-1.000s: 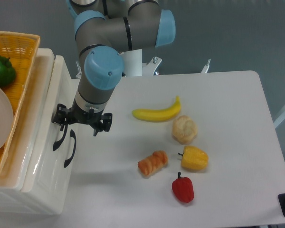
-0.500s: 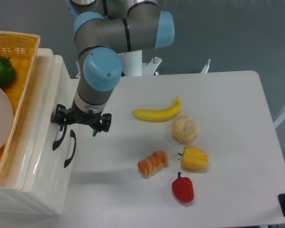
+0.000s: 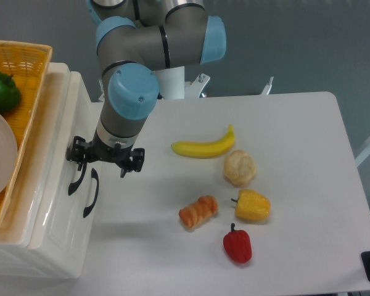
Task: Slide the top white drawer open
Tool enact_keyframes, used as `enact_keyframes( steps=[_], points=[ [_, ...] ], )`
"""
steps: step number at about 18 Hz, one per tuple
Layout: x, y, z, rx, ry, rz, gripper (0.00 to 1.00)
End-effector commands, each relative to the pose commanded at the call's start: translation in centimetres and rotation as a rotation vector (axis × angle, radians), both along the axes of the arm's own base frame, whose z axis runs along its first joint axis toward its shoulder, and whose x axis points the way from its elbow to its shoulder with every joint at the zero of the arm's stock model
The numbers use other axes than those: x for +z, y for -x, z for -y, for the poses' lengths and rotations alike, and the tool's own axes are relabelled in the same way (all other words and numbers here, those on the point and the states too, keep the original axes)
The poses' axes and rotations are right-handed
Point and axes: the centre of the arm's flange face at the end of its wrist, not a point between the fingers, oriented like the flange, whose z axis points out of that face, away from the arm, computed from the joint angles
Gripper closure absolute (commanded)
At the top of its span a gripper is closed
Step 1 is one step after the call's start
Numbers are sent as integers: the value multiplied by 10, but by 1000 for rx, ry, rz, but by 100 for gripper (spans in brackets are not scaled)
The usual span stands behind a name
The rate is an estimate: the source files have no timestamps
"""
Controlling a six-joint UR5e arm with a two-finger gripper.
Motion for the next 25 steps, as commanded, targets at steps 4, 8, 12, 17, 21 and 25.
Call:
enact_keyframes(
  steps=[4,8,12,17,21,25],
  points=[
    [-1,0,0,0,2,0,0],
    [-3,0,-1,-2,5,-2,0],
    [-5,2,-1,-4,17,-12,0],
    [-3,3,0,-6,18,-29,0],
    [-1,5,0,-10,21,-46,0],
    [-3,7,0,-18,31,-63,0]
  ],
)
